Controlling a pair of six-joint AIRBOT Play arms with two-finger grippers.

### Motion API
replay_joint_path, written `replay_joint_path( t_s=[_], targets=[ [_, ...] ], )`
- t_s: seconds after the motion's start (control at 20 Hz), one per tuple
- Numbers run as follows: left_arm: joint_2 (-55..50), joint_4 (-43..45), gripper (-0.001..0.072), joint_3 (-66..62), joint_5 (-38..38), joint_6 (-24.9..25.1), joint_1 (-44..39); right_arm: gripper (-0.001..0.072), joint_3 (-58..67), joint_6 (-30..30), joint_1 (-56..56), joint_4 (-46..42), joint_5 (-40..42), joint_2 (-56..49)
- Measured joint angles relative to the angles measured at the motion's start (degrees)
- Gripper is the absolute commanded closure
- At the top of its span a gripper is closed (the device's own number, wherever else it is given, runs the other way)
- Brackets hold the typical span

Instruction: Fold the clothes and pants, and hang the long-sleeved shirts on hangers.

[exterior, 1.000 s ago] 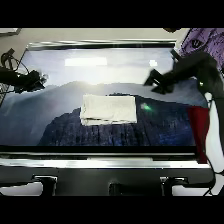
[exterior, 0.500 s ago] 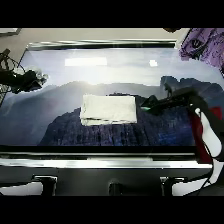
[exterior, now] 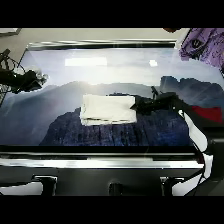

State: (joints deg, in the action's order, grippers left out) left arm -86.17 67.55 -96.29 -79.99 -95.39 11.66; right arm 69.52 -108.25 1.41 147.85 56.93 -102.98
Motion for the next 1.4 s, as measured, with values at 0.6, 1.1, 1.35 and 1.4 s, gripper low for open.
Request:
replay_joint_path(
  t_s=[0.6,1.1,1.35,1.4],
  targets=[
    [0.0,0.0,0.0683,0.0,-0.6,0.3,0.0,0.0682,18.8,13.2,-8.3,-11.9,3.2,8.0],
    [0.0,0.0,0.0683,0.0,-1.6,0.8,0.0,0.0682,28.2,29.6,-27.6,-27.9,6.5,14.6],
    [0.0,0.0,0.0683,0.0,-2.0,0.9,0.0,0.0682,28.5,36.2,-34.8,-37.0,7.2,18.3],
    [0.0,0.0,0.0683,0.0,-2.1,0.9,0.0,0.0682,28.5,37.5,-35.7,-39.0,7.6,18.9]
  ],
)
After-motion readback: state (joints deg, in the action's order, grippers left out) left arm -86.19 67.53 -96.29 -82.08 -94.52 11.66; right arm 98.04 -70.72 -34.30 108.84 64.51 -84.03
